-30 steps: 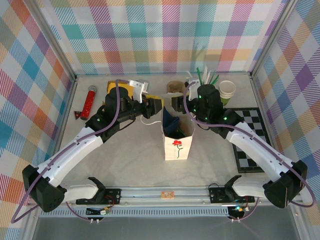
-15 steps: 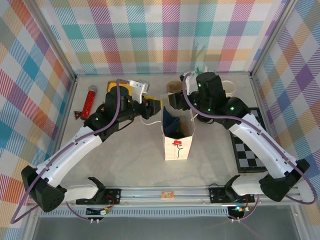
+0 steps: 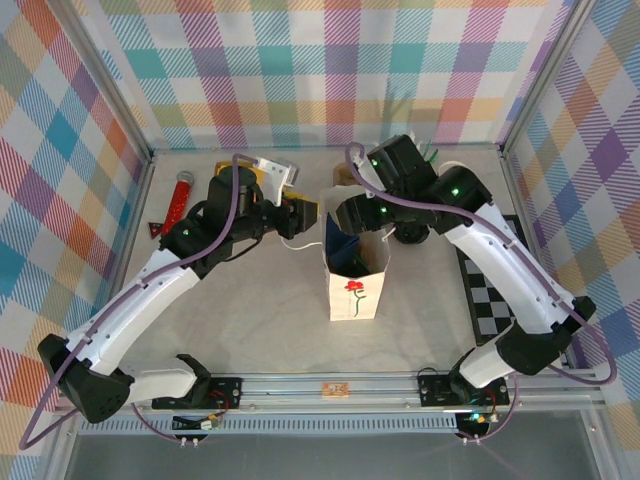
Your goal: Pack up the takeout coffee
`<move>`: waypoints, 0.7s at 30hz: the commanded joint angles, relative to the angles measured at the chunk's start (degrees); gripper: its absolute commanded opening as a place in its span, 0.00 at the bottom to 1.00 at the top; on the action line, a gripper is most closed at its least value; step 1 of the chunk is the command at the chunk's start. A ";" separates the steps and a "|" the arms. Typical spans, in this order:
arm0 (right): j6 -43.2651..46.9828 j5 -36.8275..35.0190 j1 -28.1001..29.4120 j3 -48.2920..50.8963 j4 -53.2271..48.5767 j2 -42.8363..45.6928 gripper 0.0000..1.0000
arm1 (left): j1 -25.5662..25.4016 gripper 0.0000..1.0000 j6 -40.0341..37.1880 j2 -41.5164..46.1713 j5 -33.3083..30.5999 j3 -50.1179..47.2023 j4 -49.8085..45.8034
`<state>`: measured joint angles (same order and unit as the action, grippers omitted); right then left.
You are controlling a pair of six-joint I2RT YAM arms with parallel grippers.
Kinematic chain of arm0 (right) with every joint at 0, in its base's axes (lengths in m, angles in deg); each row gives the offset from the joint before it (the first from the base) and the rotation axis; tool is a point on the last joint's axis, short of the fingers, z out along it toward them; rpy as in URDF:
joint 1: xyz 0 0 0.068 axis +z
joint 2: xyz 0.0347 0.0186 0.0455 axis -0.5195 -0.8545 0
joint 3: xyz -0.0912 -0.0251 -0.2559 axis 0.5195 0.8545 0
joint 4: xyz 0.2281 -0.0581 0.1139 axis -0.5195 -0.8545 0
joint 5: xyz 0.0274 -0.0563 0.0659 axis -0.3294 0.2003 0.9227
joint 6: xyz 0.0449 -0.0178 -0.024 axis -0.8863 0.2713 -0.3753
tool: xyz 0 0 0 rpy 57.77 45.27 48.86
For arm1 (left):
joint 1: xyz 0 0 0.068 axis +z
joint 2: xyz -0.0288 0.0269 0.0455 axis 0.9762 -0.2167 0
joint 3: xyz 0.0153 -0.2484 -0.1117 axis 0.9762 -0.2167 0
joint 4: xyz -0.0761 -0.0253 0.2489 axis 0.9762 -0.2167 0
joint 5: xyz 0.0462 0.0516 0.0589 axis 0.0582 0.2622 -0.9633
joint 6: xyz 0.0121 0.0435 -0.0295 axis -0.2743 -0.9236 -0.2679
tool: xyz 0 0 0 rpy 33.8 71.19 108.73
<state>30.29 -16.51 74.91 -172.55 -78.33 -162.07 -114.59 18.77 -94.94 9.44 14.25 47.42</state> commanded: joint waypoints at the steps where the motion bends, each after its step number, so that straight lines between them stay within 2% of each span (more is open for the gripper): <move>1: -3.36 -0.77 1.16 -3.47 -7.71 -0.68 0.59 | -0.43 0.44 -1.87 -0.98 -1.39 2.16 -3.66; 7: -4.11 -1.77 1.81 -8.05 -12.52 -2.29 0.59 | -0.43 0.53 -1.94 -3.07 -1.65 4.33 -7.60; 13: -3.53 -3.51 3.87 -14.16 -19.47 -7.09 0.59 | -0.43 0.54 -1.66 -4.68 -0.95 5.92 -10.09; 21: -4.92 -5.63 5.16 -16.71 -22.96 -10.17 0.59 | -0.49 0.54 -0.93 -6.99 -1.57 6.68 -11.47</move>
<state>26.73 -20.40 79.72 -186.87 -97.63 -172.16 -114.59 17.70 -101.08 8.41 18.95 37.34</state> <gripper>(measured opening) 0.594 0.539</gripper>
